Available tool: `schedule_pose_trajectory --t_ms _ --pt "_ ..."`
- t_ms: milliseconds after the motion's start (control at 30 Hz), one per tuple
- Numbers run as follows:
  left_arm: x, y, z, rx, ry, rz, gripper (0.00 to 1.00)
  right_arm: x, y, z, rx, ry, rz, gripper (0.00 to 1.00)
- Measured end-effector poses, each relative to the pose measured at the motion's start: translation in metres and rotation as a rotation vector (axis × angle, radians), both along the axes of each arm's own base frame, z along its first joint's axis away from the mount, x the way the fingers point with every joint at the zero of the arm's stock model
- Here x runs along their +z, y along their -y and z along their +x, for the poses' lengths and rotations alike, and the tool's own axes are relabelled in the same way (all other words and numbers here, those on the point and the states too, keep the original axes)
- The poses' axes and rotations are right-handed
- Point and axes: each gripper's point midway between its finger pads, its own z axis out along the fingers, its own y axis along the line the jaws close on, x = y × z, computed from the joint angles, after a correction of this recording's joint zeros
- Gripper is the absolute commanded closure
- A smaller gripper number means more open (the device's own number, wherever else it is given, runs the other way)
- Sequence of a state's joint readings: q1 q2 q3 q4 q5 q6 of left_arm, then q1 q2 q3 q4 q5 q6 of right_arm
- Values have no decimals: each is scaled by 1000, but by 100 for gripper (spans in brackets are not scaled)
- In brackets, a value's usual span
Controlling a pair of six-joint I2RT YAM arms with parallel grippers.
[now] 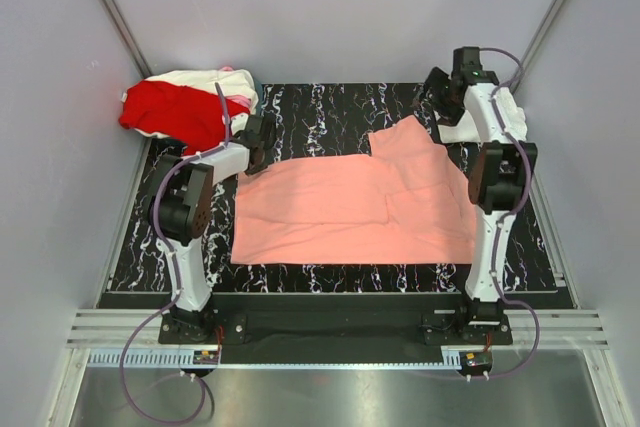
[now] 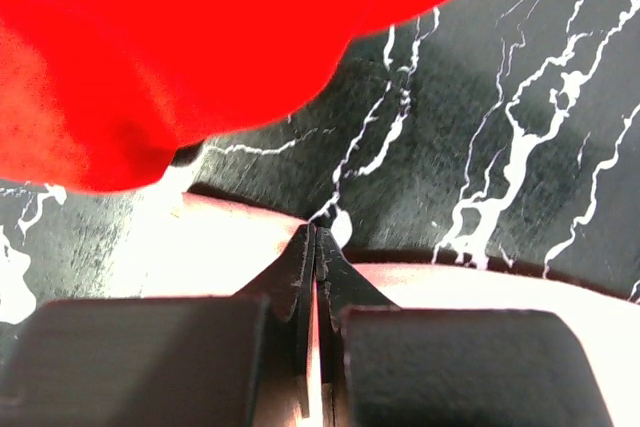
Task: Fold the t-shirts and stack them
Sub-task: Fold the tshirt
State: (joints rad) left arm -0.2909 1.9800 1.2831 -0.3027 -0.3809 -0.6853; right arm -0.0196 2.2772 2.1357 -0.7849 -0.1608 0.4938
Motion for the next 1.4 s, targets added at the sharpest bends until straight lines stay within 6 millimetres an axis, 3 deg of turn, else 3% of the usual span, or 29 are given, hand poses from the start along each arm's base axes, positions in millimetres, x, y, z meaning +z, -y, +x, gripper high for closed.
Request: schedule_pose_trajectory --t_ms 167,333,467,567,800,933,1033,1133,1267,1400 --pt "0 0 -1 -1 22 -10 100 -38 -7 35 51 -5 -65 10" --pt "0 1 0 -1 30 -12 100 -91 1 42 74 -64 -92 13" --pt "1 1 1 -1 34 -13 100 -83 1 52 80 -23 -89 21" --pt "1 1 1 0 34 -13 100 -93 -1 54 88 -27 -70 27" --pt "1 1 1 2 35 -15 100 -93 -9 63 109 24 -47 37" --pt "1 1 1 2 35 -15 100 -95 -19 63 130 29 -41 54" --pt "1 1 1 3 35 -15 100 -98 -26 61 141 24 -33 59" --pt "1 1 1 3 34 -15 100 -100 -29 59 145 24 -33 72" --pt "1 1 1 4 35 -15 100 -102 -28 56 148 17 -38 100" --pt "1 1 1 2 35 -15 100 -102 -27 52 153 -1 -47 100"
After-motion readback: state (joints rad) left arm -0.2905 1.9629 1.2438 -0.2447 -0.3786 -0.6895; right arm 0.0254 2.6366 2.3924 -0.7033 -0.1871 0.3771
